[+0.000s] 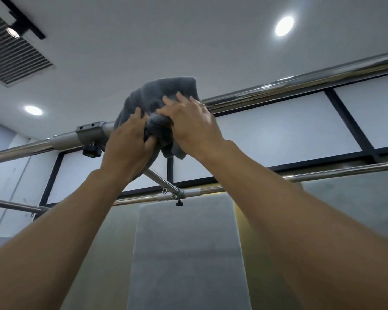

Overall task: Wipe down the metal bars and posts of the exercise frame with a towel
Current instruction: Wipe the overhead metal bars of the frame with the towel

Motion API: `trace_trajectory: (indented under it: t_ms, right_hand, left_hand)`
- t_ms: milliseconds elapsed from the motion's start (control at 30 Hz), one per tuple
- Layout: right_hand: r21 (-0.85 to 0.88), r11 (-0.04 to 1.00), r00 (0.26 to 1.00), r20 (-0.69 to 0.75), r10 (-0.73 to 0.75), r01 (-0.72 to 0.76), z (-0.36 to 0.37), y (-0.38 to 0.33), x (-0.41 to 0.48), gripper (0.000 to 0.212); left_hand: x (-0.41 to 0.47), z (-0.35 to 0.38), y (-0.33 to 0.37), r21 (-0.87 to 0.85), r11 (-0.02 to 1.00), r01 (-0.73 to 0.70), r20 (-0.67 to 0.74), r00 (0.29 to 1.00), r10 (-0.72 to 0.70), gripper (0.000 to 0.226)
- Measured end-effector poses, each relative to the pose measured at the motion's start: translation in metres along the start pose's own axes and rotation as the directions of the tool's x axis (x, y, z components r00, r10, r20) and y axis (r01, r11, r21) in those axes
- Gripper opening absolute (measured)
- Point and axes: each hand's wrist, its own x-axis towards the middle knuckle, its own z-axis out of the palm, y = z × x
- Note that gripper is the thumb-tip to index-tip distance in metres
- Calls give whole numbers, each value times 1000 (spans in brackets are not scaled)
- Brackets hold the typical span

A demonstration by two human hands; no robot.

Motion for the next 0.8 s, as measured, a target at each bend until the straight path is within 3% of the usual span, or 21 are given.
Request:
trace_trajectory:
  t_ms: [200,367,467,600,667,800]
  right_hand:
    - [12,998,995,-78,69,-68,1,21,-17,39]
    - [-99,994,998,-49,48,-52,1,5,12,56]
    - [-187,982,999,37,29,-22,-4,2,19,80]
    - [-282,959,986,157,53,-7,-6,7,25,103]
    - [-310,951,986,157,47,4,-5,12,22,96]
    - [-330,944,993,113,18,21,-11,27,9,86]
  left_hand:
    - [5,3,8,-6,991,-130,48,990,131,24]
    - [22,-2,3,-37,997,-62,-55,997,60,16]
    - [31,-10,-1,15,993,-119,-17,993,120,32]
    - [44,-2,-2,-86,996,-20,244,969,41,97]
    - [45,10,1,-15,999,-30,292,956,33,103]
    - [45,31,17,-4,999,-41,223,974,41,98]
